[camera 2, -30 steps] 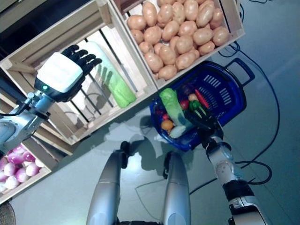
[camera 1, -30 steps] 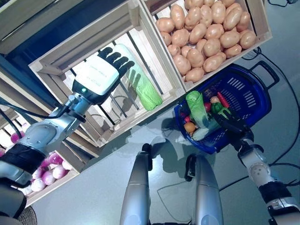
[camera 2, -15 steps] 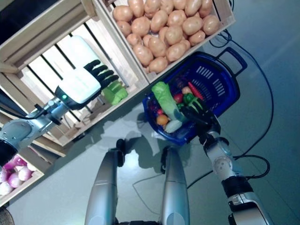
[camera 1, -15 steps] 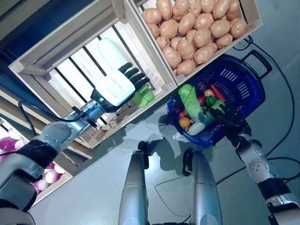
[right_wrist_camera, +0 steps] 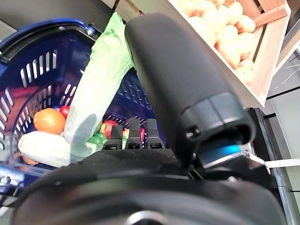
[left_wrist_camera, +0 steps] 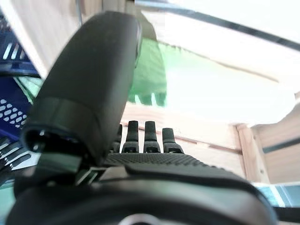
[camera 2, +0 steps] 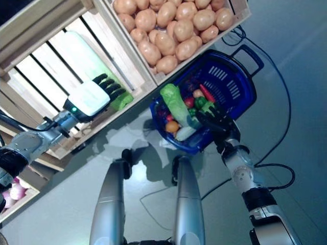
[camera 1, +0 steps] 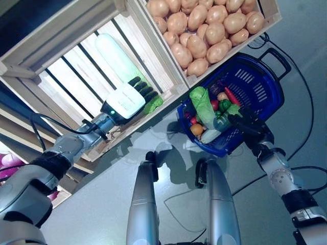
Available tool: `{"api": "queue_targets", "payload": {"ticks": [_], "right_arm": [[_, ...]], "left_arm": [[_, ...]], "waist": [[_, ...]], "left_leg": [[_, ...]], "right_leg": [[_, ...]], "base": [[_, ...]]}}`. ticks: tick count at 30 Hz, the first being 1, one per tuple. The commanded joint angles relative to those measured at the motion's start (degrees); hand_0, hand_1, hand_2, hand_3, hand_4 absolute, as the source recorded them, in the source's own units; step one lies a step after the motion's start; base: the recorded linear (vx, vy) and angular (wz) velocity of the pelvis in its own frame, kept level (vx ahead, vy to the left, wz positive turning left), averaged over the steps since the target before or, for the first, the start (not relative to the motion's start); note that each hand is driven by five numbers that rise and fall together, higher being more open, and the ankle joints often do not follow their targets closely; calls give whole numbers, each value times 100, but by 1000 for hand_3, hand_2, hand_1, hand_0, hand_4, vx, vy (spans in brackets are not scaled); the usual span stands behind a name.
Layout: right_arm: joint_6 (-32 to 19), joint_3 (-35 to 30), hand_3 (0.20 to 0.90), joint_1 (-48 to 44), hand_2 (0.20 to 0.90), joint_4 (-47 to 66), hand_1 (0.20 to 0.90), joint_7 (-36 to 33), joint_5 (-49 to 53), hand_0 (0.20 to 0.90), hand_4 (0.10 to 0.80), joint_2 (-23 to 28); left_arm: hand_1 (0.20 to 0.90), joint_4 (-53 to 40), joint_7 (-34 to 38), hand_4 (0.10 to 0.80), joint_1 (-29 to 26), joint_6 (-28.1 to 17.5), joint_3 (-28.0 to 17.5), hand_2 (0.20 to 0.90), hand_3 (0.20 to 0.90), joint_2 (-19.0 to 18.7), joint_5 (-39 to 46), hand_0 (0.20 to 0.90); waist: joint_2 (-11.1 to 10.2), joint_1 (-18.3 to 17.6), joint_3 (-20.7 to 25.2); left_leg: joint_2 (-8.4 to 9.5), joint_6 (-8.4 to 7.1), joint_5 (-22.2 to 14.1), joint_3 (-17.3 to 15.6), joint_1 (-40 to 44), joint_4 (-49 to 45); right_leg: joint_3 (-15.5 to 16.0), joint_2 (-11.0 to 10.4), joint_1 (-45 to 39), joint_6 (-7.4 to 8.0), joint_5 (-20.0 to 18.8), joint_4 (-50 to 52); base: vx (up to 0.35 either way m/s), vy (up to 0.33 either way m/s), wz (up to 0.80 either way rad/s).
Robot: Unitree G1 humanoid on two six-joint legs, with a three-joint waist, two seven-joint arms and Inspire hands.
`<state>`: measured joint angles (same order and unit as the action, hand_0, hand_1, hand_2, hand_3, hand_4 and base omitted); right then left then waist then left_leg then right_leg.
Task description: Put vegetables into the basket
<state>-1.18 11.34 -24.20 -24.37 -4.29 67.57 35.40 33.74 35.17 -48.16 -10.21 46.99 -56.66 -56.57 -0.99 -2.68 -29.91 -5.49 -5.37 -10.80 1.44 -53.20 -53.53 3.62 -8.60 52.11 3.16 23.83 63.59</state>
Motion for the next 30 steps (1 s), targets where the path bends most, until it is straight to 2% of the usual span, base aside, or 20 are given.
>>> {"api": "queue_targets", "payload": {"ticks": [1,5,10,11,12,14,16,18,22,24,25,26,28,30], "right_arm": [[-356,-281,900,-334,900,527,900,123,-125,900,800,270],[-299,-304,900,-357,900,628,900,108,-156,900,800,271],[-212,-372,900,-349,900,626,900,211,40,900,800,297],[-201,-363,900,-313,900,640,900,209,64,900,800,312],[-207,-375,900,-343,900,662,900,210,70,900,800,333],[-204,-359,900,-343,900,672,900,233,74,900,800,336],[-180,-366,900,-405,900,712,900,230,81,900,800,355],[-165,-334,900,-389,900,754,900,201,31,900,800,321],[-134,-369,900,-409,900,791,900,227,70,900,800,314],[-122,-364,900,-377,900,791,900,227,52,900,800,286],[-135,-377,900,-393,900,816,900,218,76,900,800,285],[-153,-365,900,-362,900,822,900,211,119,900,800,274],[-169,-384,900,-347,900,862,900,214,133,900,800,251],[-175,-363,900,-300,900,886,900,212,98,900,800,212]], "left_arm": [[900,87,539,800,-669,483,-199,900,900,79,14,900],[900,309,877,800,-642,694,-290,900,900,247,118,900],[900,449,1071,800,-661,659,-345,900,900,299,-65,900],[900,447,1098,800,-657,673,-319,900,900,307,-79,900],[900,436,1078,800,-703,695,-318,900,900,308,-112,900],[900,418,1066,800,-736,747,-261,900,900,340,-116,900],[900,400,1047,800,-869,767,-211,900,900,336,-114,900],[900,365,992,800,-908,801,-177,900,900,395,-205,900],[900,349,908,800,-998,861,-151,900,900,373,-289,900],[900,362,882,800,-982,868,-141,900,900,355,-340,900],[900,368,885,800,-1019,832,-146,900,900,323,-361,900],[900,375,881,800,-1012,820,-124,900,900,324,-418,900],[900,371,818,800,-1083,817,-86,900,900,300,-479,900],[900,331,732,800,-1074,814,-48,900,900,293,-535,900]], "waist": [[-32,-82,12],[-50,-94,12],[-49,-102,12],[-51,-99,12],[-49,-104,12],[-49,-114,12],[-53,-128,12],[-51,-133,12],[-41,-154,12],[-33,-158,12],[-29,-171,12],[-26,-174,12],[-24,-190,12],[-18,-199,12]], "left_leg": [[13,411,-442,-446,290,-19],[-8,411,-444,-438,154,-78],[-12,399,-487,-415,5,-187],[-20,377,-629,-400,89,-235],[-31,404,-486,-413,-53,-219],[-31,372,-642,-381,-30,-332],[-52,400,-519,-393,-200,-340],[-53,369,-665,-381,-107,-371],[-70,382,-540,-424,-154,-302],[-60,344,-687,-412,-20,-333],[-71,369,-555,-432,-143,-320],[-71,346,-672,-421,-61,-359],[-79,370,-575,-439,-152,-346],[-80,349,-719,-432,-42,-392]], "right_leg": [[79,-33,-109,-94,-792,-521],[69,-29,20,-93,-779,-462],[66,-47,181,-83,-731,-327],[51,-46,91,-40,-603,-279],[70,-55,228,-90,-722,-292],[36,-44,191,-41,-582,-195],[46,-59,362,-81,-681,-175],[19,-54,271,-30,-555,-140],[26,-67,324,-65,-677,-214],[0,-60,184,-16,-561,-204],[9,-71,306,-62,-680,-224],[-9,-69,221,-28,-581,-196],[-2,-79,311,-61,-675,-216],[-28,-65,196,-14,-559,-189]], "base": [[-2,17,-4],[3,21,-3],[15,9,0],[0,0,0],[50,7,-2],[23,7,-3],[-44,-1,-5],[22,-2,-5],[-17,-3,-2],[51,-5,0],[0,0,0],[-53,-16,0],[0,0,0],[54,-15,-3]]}}
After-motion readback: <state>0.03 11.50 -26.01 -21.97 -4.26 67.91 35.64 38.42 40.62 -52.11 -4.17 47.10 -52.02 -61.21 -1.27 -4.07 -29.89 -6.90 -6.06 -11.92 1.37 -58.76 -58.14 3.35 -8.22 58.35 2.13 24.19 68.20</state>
